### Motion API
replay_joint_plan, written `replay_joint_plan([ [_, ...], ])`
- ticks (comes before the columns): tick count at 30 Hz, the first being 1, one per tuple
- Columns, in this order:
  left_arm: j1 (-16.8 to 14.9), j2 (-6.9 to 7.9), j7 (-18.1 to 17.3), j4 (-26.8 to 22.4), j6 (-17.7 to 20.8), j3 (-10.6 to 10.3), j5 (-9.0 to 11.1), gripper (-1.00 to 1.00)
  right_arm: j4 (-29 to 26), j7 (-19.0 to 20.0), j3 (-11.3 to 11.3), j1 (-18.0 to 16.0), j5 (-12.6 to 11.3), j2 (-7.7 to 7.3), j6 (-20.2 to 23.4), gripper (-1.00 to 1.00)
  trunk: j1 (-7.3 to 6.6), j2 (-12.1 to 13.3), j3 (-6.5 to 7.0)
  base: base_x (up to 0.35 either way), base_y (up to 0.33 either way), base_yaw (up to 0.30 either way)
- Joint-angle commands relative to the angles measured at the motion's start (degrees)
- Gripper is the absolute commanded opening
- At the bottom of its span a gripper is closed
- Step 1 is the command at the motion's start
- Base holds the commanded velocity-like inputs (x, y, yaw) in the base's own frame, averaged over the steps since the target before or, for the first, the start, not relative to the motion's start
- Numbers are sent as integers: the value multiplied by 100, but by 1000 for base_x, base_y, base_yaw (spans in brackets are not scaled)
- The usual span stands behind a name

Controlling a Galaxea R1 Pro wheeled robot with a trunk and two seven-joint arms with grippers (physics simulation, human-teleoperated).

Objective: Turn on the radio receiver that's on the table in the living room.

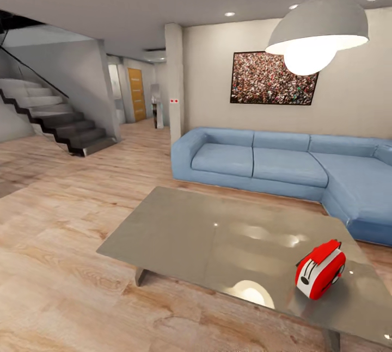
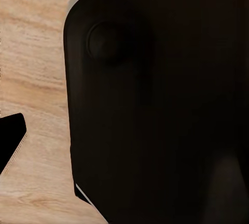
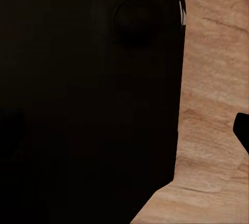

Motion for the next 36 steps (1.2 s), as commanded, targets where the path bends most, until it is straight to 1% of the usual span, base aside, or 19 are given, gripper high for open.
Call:
replay_joint_plan([
  [1,0,0,0,0,0,0,0,100,0,0,0,0,-1,0,0,100,0,0,0,0,0,-293],
  [36,0,0,0,0,0,1,0,100,0,0,0,0,-1,0,0,100,0,0,0,0,0,-293],
])
